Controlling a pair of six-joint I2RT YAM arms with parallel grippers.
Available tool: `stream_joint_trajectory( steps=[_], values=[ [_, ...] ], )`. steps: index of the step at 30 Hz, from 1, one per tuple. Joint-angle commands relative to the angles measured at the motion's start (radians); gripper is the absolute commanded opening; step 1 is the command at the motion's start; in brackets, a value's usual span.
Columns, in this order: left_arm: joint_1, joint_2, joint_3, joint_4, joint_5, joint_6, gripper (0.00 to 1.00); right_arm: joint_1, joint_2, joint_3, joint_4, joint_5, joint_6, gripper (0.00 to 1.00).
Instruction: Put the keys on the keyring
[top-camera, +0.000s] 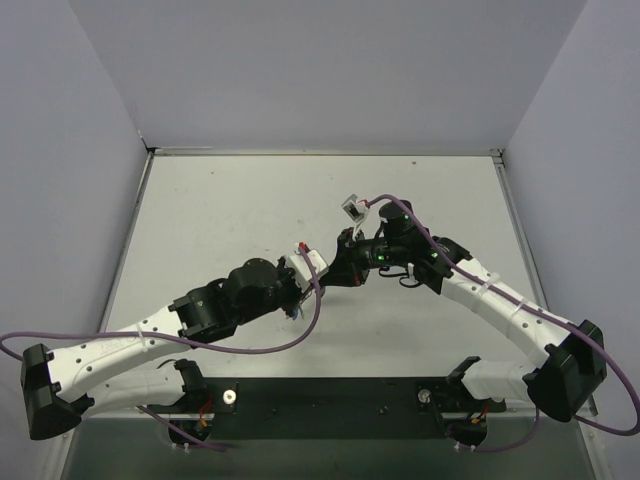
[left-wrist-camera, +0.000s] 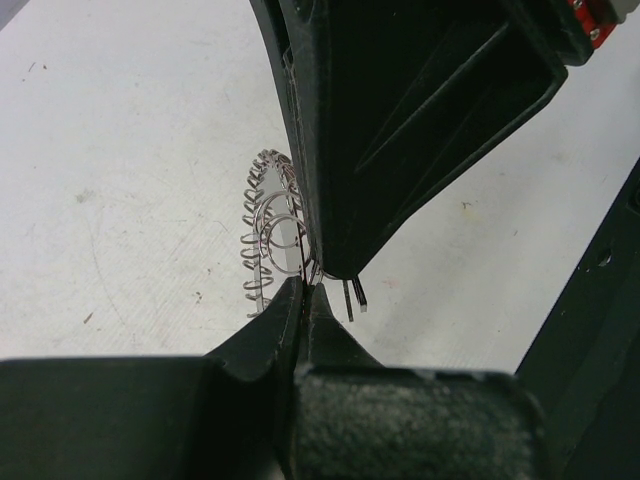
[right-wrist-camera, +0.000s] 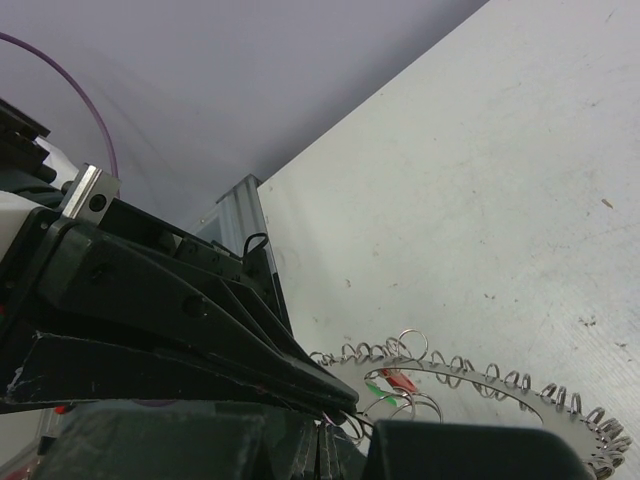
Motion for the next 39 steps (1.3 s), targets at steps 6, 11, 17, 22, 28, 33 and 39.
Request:
stream_joint_trajectory(
  steps=[6,11,17,22,28,33,39],
  values=[
    [-0.006,-0.003,0.03,0.082,0.012,0.005,0.0,0.015,0.002,0.041,0.046,0.016,0.002,0.0],
    [-0.005,0.002,0.033,0.084,0.012,0.003,0.0,0.023,0.007,0.047,0.046,0.029,-0.004,0.0],
    [-0.006,0.002,0.036,0.082,0.013,0.003,0.0,0.038,0.014,0.059,0.005,0.1,-0.027,0.0],
    [-0.006,0.003,0.039,0.079,0.013,0.003,0.0,0.055,0.024,0.074,-0.017,0.143,-0.041,0.0],
    [-0.005,0.0,0.039,0.08,0.007,0.003,0.0,0.071,0.028,0.088,-0.063,0.2,-0.067,0.0],
    [-0.006,0.002,0.039,0.08,0.004,0.003,0.0,0.074,0.018,0.085,-0.077,0.229,-0.075,0.0],
    [-0.006,-0.004,0.036,0.085,0.006,-0.001,0.0,0.077,-0.004,0.068,-0.091,0.257,-0.104,0.0]
  ],
)
